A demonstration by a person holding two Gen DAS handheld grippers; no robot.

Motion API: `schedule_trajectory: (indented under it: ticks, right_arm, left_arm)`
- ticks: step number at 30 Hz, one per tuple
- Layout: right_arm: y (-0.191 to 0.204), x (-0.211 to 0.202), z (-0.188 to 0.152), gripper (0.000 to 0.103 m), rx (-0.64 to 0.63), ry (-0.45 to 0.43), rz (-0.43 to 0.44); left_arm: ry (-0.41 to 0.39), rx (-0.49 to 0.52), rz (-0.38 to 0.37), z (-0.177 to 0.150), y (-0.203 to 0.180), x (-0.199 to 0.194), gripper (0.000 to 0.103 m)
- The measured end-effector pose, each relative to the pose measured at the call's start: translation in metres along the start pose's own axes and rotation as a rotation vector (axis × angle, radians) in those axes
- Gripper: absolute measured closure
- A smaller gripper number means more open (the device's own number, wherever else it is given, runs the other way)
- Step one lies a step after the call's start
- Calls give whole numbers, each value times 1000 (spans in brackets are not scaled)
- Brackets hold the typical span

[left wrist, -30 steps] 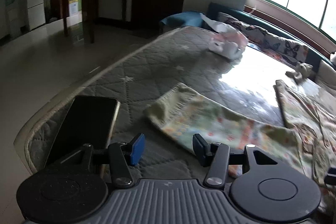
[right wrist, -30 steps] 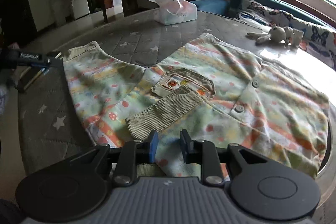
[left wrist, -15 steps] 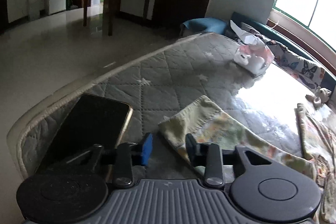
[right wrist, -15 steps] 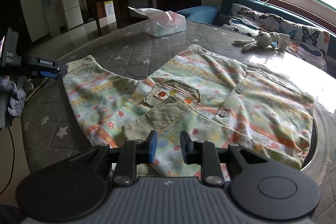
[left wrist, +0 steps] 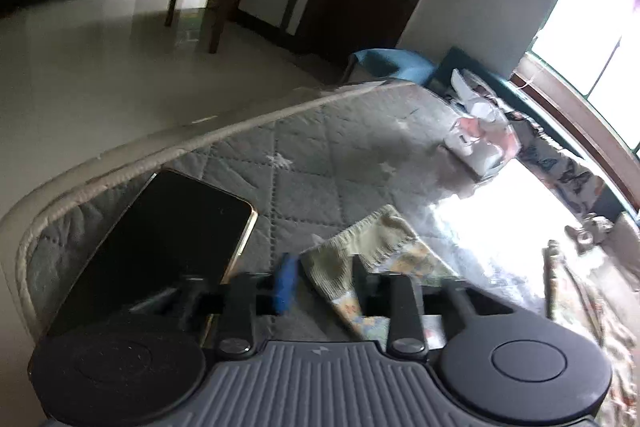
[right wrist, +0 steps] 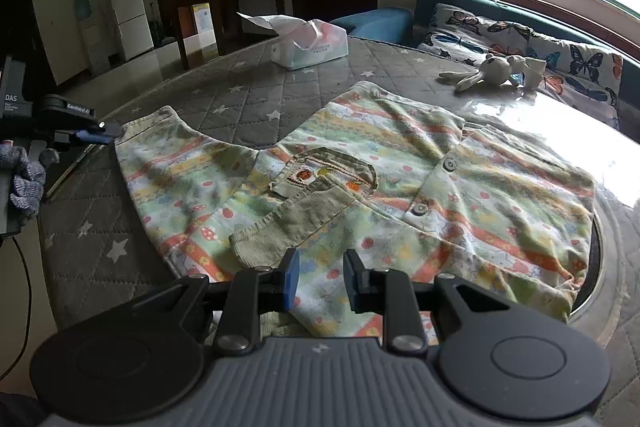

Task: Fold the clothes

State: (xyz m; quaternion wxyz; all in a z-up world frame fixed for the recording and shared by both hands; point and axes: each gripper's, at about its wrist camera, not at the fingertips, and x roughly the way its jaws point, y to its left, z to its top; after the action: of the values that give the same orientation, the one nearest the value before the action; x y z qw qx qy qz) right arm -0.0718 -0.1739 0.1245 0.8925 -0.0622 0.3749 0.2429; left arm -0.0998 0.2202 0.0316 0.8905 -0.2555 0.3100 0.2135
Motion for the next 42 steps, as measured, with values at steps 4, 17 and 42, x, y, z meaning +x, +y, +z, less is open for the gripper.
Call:
schedule_trajectory:
  ticks: [4,17,42]
  right_arm:
    - [1,0,-1,79,0,1,1]
    - [-6,-10,-4,79,38,-29,-20]
    - [-58,-39,-19,79,235,-91,-96]
  left_arm:
    - [-19,37,39,0,-7,6,59]
    - [-36,38,-82,-1,-26,-16,98]
    - [334,548,-780,-118,-214,-72,79]
